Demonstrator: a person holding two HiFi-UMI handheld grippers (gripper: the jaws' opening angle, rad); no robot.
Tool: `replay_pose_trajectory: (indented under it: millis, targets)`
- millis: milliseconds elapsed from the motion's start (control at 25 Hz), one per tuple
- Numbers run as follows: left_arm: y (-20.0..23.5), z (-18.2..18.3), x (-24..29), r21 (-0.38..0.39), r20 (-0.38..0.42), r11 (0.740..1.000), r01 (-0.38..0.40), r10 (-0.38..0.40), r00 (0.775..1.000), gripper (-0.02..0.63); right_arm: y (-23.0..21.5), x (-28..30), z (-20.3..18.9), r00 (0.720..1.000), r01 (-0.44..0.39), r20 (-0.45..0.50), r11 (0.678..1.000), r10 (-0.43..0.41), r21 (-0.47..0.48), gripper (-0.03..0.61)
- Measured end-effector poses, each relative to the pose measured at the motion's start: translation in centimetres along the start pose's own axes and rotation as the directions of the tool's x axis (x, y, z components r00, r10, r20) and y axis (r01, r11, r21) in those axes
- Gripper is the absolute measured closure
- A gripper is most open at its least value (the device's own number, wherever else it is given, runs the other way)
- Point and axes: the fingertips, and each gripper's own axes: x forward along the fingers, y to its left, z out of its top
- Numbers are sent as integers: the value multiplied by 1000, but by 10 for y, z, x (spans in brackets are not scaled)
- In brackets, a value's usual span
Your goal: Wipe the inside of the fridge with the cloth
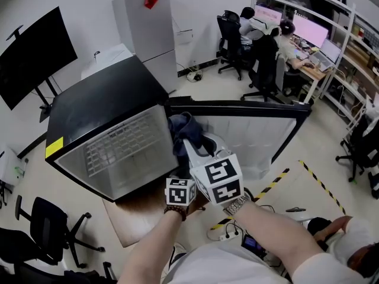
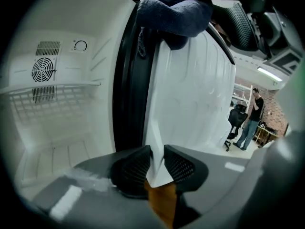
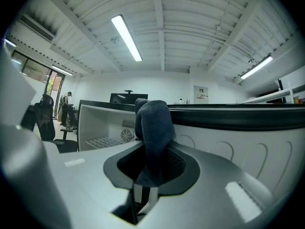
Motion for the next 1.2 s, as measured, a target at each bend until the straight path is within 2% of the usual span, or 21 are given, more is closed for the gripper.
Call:
replay_pose_trajectory:
  millis: [560, 1200]
  targets:
    - [3, 2, -2, 7, -5, 1000, 6, -6, 1000, 515, -58, -25, -6, 985, 171, -3, 984, -171, 46, 511]
    - [2, 3, -3, 6, -4, 1000, -3, 3, 1000, 515, -116, -72, -18, 955, 296, -15, 953, -296, 67, 511]
